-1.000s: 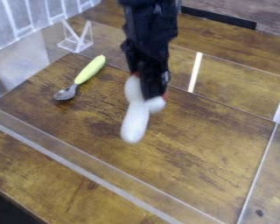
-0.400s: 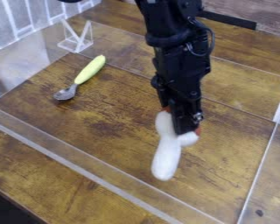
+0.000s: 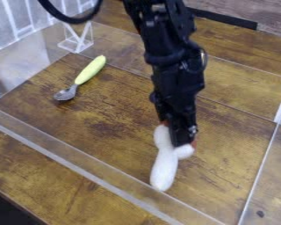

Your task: Remove the mushroom from the silver pot and put it on the table

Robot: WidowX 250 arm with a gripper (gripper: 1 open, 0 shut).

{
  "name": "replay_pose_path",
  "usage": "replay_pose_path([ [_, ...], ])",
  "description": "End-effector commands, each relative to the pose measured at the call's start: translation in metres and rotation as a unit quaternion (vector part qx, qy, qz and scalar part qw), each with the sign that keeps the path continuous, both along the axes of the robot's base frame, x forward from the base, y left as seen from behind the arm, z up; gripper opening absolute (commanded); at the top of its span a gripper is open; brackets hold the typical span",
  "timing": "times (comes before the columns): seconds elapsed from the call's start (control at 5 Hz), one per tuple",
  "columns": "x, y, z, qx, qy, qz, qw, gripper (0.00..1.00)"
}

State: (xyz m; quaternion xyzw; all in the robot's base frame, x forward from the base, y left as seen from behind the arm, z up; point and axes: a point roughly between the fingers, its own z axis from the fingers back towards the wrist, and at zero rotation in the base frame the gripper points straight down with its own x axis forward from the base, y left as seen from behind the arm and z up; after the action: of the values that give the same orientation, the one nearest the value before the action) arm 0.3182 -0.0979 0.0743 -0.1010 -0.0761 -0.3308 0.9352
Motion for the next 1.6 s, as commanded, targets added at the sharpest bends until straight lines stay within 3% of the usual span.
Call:
replay_pose_path([
  [0.0,0.008,-0.017,0.013,-0.003,-0.026,0.0,0.9997,0.0],
  [0.4,0.026,-0.024,-0.003,0.009,-0.017,0.0,0.9998,0.0],
  [0.6,0.032,-0.019,-0.005,0.009,-0.01,0.007,0.9999,0.0],
  [0.8,0.029,0.002,-0.002,0.008,-0.001,0.021,0.9998,0.0],
  [1.0,0.03,0.023,-0.003,0.006,0.001,0.043,0.9991,1.0],
  [1.4,0.026,-0.011,-0.011,0.011,0.004,0.053,0.9985,1.0],
])
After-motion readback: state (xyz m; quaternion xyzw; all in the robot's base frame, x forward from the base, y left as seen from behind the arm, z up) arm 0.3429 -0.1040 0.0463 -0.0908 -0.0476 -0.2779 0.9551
